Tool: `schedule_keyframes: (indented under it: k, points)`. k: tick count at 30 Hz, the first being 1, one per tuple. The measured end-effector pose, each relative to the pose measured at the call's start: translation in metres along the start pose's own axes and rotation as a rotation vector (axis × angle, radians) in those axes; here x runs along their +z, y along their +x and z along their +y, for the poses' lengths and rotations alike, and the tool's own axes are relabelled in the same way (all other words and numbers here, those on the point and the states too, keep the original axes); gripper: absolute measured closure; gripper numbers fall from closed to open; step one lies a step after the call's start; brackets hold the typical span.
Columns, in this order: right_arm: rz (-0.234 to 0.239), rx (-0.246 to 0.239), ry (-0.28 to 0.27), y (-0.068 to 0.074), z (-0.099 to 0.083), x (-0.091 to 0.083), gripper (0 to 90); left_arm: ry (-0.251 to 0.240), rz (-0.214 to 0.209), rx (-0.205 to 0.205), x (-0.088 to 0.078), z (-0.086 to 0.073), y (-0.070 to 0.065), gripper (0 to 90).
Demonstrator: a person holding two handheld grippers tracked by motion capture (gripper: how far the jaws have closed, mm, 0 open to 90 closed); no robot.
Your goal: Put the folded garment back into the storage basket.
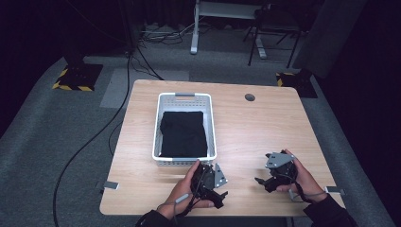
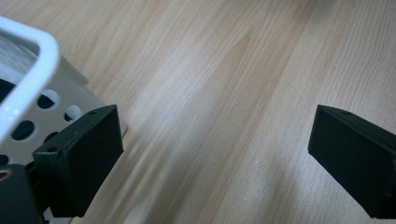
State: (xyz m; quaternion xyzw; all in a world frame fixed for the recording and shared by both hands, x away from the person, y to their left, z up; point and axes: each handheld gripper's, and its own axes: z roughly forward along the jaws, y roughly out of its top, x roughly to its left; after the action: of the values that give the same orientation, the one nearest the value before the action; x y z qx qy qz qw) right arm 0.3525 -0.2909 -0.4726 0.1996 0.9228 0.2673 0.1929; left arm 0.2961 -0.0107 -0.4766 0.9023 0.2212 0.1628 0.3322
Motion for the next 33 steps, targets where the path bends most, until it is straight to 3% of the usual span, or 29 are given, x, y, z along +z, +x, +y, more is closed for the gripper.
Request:
schedule_keyframes:
  k: [12,17,22,33]
  points:
    - [0.008,0.080,-0.011,-0.003,-0.052,-0.008,2.9,0.027,-0.029,-0.057,0.015,-0.014,0.005,2.9]
    - [0.054,0.159,-0.063,-0.003,-0.071,-0.013,1.6,0.051,-0.036,-0.078,0.020,-0.022,0.007,3.2]
    - [0.095,0.271,-0.131,-0.007,-0.096,-0.017,0.5,0.007,-0.089,-0.141,0.022,-0.033,0.014,1.3]
    - [0.068,0.302,-0.126,-0.008,-0.101,-0.020,0.5,0.007,-0.087,-0.139,0.021,-0.033,0.015,0.4]
